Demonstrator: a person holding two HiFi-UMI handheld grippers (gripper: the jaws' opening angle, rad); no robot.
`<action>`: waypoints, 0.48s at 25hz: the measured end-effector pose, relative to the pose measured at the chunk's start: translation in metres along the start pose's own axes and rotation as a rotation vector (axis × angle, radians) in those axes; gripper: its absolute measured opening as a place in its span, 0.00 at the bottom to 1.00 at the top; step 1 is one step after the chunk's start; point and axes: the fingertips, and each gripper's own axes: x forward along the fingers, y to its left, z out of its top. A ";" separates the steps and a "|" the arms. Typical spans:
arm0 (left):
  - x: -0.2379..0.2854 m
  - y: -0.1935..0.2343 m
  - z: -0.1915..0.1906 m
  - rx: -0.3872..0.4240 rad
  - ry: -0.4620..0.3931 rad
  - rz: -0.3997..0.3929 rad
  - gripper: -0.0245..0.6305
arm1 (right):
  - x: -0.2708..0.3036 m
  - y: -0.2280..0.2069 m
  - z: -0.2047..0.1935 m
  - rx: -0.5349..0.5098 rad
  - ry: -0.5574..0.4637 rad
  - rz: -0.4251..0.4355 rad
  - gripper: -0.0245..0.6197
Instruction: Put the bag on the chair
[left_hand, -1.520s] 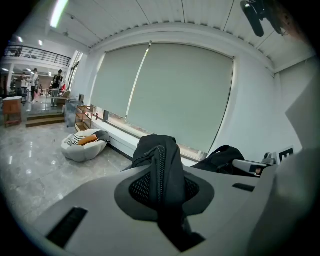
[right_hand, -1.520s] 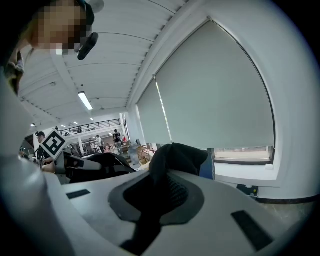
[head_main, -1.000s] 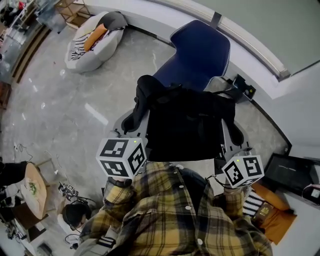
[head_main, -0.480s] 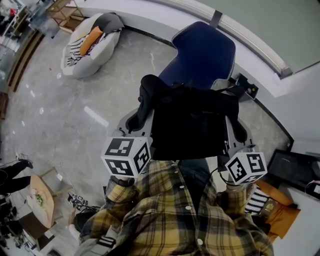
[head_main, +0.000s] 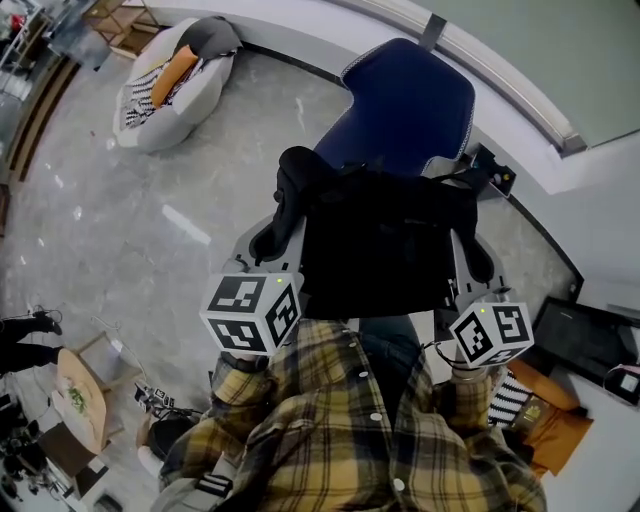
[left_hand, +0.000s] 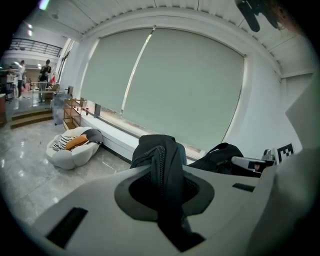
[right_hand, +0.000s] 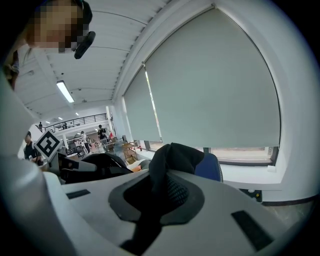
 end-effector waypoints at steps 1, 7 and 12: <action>0.004 0.001 0.001 -0.003 0.003 0.005 0.15 | 0.005 -0.003 0.000 0.003 0.006 0.003 0.10; 0.036 0.007 0.018 -0.019 0.016 0.046 0.14 | 0.044 -0.025 0.010 0.010 0.044 0.025 0.10; 0.072 0.013 0.040 -0.034 0.020 0.084 0.14 | 0.086 -0.047 0.026 0.002 0.068 0.061 0.10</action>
